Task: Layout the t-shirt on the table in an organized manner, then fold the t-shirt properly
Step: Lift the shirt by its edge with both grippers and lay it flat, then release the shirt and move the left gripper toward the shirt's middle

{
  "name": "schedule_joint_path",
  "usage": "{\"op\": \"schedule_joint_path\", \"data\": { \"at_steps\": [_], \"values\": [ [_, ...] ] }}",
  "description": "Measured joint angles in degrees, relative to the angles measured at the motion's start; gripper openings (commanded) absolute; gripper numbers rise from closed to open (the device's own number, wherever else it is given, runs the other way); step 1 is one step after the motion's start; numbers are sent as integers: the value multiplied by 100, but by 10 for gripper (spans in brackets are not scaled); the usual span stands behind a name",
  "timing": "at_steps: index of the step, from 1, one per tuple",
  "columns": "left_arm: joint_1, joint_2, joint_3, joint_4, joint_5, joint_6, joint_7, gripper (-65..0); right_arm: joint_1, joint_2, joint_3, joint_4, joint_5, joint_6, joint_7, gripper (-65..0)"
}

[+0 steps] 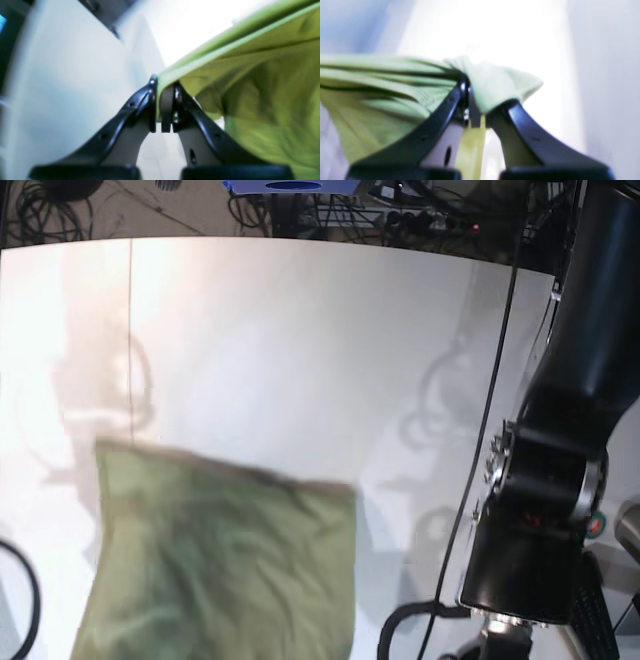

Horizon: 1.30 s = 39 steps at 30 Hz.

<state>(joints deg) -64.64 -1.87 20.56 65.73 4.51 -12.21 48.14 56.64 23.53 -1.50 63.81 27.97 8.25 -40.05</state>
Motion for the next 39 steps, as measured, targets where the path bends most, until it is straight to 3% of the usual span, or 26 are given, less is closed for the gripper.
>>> {"op": "schedule_joint_path", "data": {
  "at_steps": [4, 8, 11, 14, 17, 19, 22, 27, 32, 36, 39],
  "values": [
    [-68, 146, -302, 793, -63, 107, 74, -650, 354, 448, 11, 688, 52, 76, 37, -650],
    [787, 184, -647, 1327, -46, 133, 225, -650, -564, 789, 142, 2026, 46, 55, -573, -650],
    [1908, 42, -632, 1943, 15, 114, 415, -650, -1904, 573, 693, 2614, 129, 66, -1060, -650],
    [3206, -234, -369, 2656, 50, 142, 304, -650, -3294, 190, 1311, 2708, 116, 85, -1049, -650],
    [4527, -579, 219, 2826, 466, 103, 195, -650, -4330, -133, 1460, 2135, -26, 39, -566, -650],
    [5329, -623, 400, 2682, 1095, 101, -42, -650, -4813, -315, 1351, 1521, 7, 50, 94, -650],
    [6238, -590, 372, 2308, 1974, 133, -599, -650, -5132, -415, 1064, 616, 48, 109, 658, -650],
    [7104, -579, 385, 1893, 2186, 98, -861, -650, -5230, -463, 1049, -109, 20, 81, 778, -650],
    [7331, -575, 358, 2065, 2218, 146, -876, -650, -5613, -483, 1147, 13, 28, 59, 741, -650],
    [7482, -557, 407, 2105, 2184, 98, -931, -650, -5995, -479, 1416, 376, 42, -501, 748, -650],
    [7484, -525, 420, 2118, 2186, 103, -931, -650, -6266, -463, 1427, 610, 35, -570, 713, -650]
  ]
}}
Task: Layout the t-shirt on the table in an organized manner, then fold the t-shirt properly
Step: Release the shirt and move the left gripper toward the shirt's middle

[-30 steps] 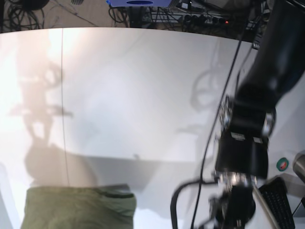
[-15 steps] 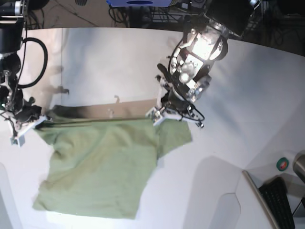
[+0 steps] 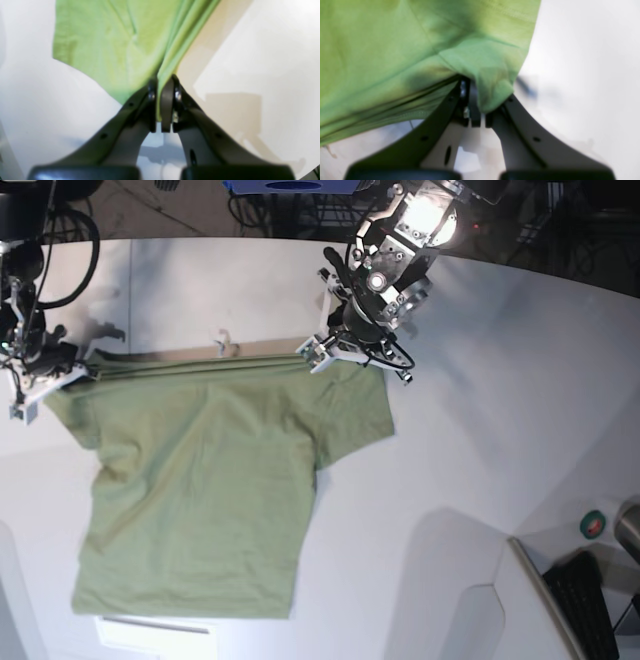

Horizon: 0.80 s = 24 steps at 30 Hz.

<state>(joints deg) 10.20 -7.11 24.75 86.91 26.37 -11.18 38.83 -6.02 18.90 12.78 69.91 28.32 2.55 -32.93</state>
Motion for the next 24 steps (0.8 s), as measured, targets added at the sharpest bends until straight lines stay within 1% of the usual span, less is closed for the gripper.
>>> {"op": "schedule_joint_path", "data": {
  "at_steps": [2, 3, 5, 6, 7, 8, 9, 10, 12, 13, 15, 16, 18, 19, 20, 21, 22, 23, 24],
  "values": [
    [-2, 13, 7, 92, 22, 0, 35, -650, -31, 17, -2, 83, 2, -4, -153, -650],
    [2, 17, 2, 170, 37, 0, 72, -650, -13, 17, 0, 151, 2, -20, -339, -614],
    [48, 28, 7, 367, 55, 9, 105, -502, -13, 31, 2, 297, -17, -28, -485, -465],
    [109, 24, 0, 514, 63, 48, 114, -421, -42, 52, 4, 402, -52, -85, -487, -401],
    [173, 22, -24, 654, 92, 48, 162, -347, -87, 105, 24, 511, -61, -103, -509, -353],
    [256, 9, -28, 807, 107, 55, 197, -272, -170, 181, 35, 647, -83, -116, -525, -324],
    [343, -33, -28, 975, 122, 46, 221, -202, -254, 229, 55, 776, -131, -149, -520, -321],
    [426, -52, -28, 1145, 122, 52, 256, -148, -319, 251, 87, 890, -153, -186, -529, -327],
    [509, -31, -44, 1471, 94, 15, 251, -77, -490, 192, 339, 1202, -109, -166, -570, -329],
    [487, 7, -57, 1604, 101, -144, 232, -66, -586, 142, 522, 1410, -87, -151, -601, -329],
    [369, 9, -90, 1801, -74, -396, 214, -64, -776, 109, 804, 1816, -107, -157, -577, -329],
    [278, -13, -109, 1851, -262, -444, 216, -64, -846, 90, 922, 1985, -125, -173, -570, -329],
    [2, -17, -109, 1832, -734, -433, 247, -66, -975, 26, 1137, 2280, -131, -227, -564, -330],
    [-192, -17, -98, 1762, -1003, -433, 245, -77, -1008, -44, 1231, 2393, -140, -219, -570, -330],
    [-415, -2, -140, 1639, -1353, -481, 243, -114, -1019, -133, 1322, 2470, -109, -210, -573, -330],
    [-669, 48, -269, 1453, -1617, -527, 219, -178, -1014, -225, 1388, 2509, -111, -208, -577, -330],
    [-927, 98, -378, 1178, -1810, -476, 221, -253, -1012, -275, 1410, 2516, -109, -192, -573, -330],
    [-1276, 149, -481, 778, -2009, -461, 234, -346, -1010, -304, 1405, 2520, -109, -190, -575, -330],
    [-1716, 225, -577, 273, -2092, -459, 256, -461, -1016, -299, 1355, 2522, -116, -190, -575, -330]
  ]
}}
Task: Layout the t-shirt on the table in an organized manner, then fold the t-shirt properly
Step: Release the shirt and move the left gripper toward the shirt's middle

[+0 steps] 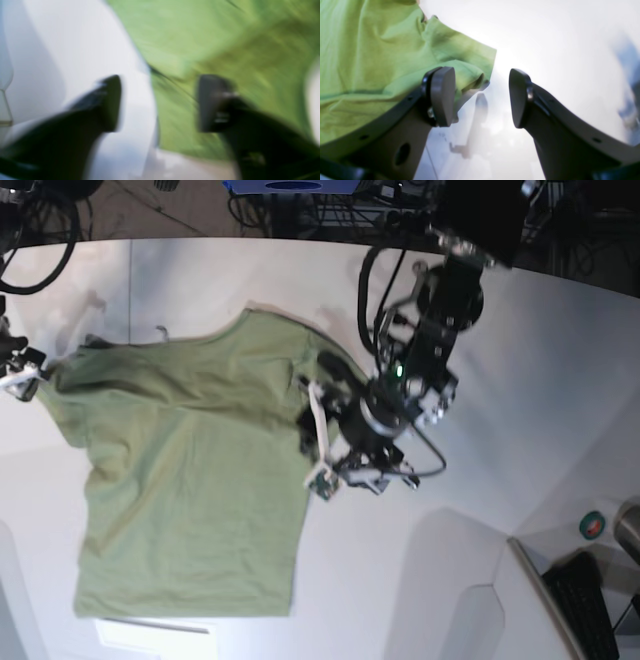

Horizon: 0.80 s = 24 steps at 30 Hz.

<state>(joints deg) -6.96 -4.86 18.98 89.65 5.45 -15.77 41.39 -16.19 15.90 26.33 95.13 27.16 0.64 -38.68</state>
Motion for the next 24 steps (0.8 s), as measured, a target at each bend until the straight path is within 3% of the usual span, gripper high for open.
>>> {"op": "schedule_joint_path", "data": {
  "at_steps": [2, 4, 7, 11, 16, 24],
  "values": [
    [-772, 160, -63, -1126, -177, 70, -42, -650, -17, 50, -367, 0, -81, -39, 9, -344],
    [-1482, 321, 114, -2076, -192, 79, -79, -650, 4, 42, -903, 0, -24, -11, 2, -435],
    [-2061, 686, 400, -3104, -291, 0, -769, -650, 13, -20, -1738, 7, 85, 63, 7, -650],
    [-2686, 1038, 428, -4824, -227, 17, -1552, -650, 133, -26, -2533, -7, -15, 9, -33, -650],
    [-2968, 1106, 411, -6518, -232, 70, -2634, -650, 417, -330, -3213, -48, 79, 39, 20, -650],
    [-2555, 1121, 411, -6736, -256, 422, -3097, -650, 1174, -278, -3257, -1665, -4, -2, 59, -650]
  ]
}}
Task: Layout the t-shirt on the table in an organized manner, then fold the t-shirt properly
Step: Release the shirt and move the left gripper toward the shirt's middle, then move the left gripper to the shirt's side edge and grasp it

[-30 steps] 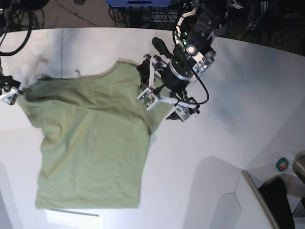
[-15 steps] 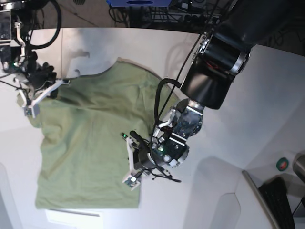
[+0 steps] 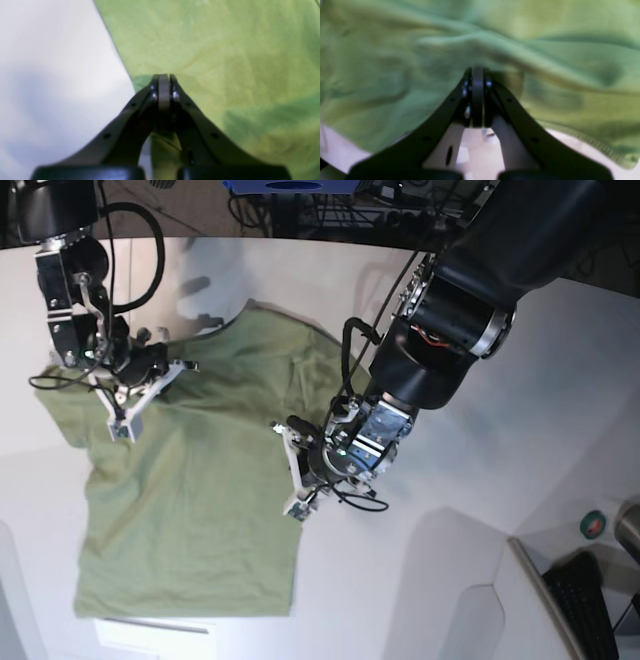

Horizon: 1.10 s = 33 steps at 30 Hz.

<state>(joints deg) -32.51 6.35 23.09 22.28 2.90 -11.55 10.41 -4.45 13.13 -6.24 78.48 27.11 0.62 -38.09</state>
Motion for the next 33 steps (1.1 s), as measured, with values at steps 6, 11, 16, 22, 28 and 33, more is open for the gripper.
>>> {"op": "schedule_joint_path", "data": {
  "at_steps": [6, 11, 16, 22, 28, 33],
  "values": [
    [713, -271, -66, 1049, -98, 44, 422, -650, -223, 264, 26, -306, 181, 140, -39, -650],
    [2068, -570, -24, 3475, 2, 79, 1720, -650, 201, 426, 407, -1198, 387, 289, 470, -650],
    [2863, -540, 33, 5182, -76, -68, 2715, -650, 490, 1043, 560, -1711, 107, 131, 540, -650],
    [2356, -422, -90, 5486, -2, -26, 2717, -650, 664, 1515, 590, -1123, -28, -22, -42, -650],
    [1154, -227, -289, 3532, 9, 369, 2179, -650, -111, 966, 551, 354, 17, 35, -496, -650],
    [402, 166, -267, 1349, -24, 385, 737, -650, -304, 592, 505, 385, 15, 42, -494, -650]
  ]
}}
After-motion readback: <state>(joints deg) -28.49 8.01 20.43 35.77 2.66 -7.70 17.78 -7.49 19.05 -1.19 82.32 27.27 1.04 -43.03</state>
